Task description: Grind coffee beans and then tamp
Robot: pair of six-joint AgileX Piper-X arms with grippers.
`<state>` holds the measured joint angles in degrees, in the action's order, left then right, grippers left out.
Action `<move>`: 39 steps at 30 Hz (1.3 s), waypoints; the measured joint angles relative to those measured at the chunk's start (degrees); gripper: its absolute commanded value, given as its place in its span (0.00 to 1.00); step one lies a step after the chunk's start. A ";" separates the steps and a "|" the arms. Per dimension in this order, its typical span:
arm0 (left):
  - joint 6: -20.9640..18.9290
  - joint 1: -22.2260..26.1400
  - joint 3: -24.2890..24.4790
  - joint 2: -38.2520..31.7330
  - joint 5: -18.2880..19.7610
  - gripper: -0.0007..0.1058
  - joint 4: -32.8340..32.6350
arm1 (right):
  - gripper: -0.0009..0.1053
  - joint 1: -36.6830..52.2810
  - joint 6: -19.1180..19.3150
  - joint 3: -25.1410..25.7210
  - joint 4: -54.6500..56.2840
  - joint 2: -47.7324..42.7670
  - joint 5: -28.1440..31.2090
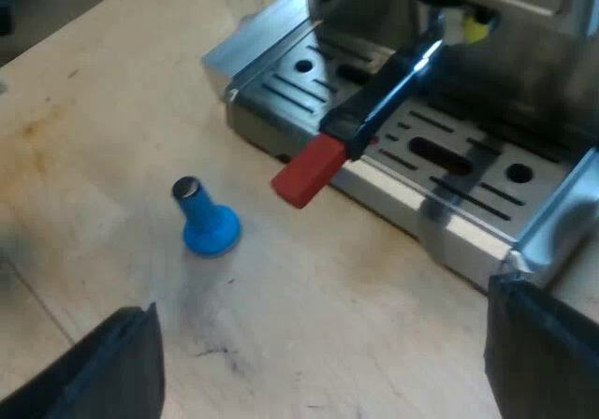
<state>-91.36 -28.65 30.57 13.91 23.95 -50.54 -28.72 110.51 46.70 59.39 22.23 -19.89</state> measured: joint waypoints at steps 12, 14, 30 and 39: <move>0.00 0.00 -5.64 4.10 5.59 0.71 9.70 | 0.68 -12.91 -0.12 -5.09 -5.42 2.79 2.83; 0.00 0.00 -6.43 4.10 5.86 0.71 11.38 | 0.68 -15.68 -0.12 -7.10 -8.51 2.79 3.03; 0.00 0.00 -8.25 4.10 6.01 0.71 12.97 | 0.53 -32.14 -3.87 -20.99 -28.19 2.89 16.72; 0.00 0.00 -8.25 4.10 8.39 0.71 11.58 | 0.35 -35.50 -10.10 -26.75 -36.06 2.89 21.07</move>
<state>-91.36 -28.65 22.33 18.00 32.34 -38.96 -64.22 100.41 19.95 23.34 25.13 1.18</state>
